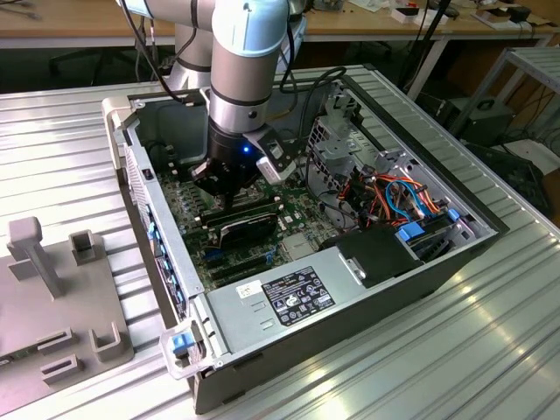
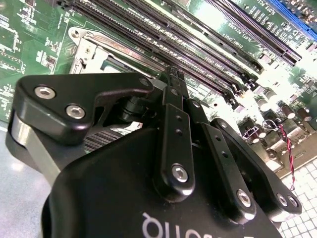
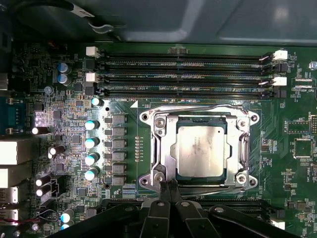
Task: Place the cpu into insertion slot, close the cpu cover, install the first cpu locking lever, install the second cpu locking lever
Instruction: 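Install the second cpu locking lever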
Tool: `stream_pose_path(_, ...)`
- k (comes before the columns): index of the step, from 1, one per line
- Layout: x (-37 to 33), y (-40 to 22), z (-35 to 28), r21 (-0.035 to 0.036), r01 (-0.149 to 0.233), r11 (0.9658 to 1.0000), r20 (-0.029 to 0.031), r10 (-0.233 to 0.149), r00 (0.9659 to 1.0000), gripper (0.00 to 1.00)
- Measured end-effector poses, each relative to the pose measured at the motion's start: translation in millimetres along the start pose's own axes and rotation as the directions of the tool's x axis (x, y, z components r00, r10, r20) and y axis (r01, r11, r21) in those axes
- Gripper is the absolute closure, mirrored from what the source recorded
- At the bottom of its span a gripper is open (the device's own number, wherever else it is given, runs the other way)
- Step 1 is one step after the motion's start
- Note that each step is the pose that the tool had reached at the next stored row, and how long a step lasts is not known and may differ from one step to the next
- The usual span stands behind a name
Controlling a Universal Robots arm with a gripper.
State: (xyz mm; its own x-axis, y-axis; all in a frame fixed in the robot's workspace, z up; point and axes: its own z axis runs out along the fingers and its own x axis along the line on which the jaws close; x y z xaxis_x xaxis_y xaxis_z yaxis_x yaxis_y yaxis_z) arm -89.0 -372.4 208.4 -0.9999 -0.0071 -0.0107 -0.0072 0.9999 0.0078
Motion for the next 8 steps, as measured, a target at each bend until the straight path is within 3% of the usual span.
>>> stream_pose_path(8,1.4,0.1,0.0,0.0,0.0,1.0,-0.0001,0.0,1.0,0.89)
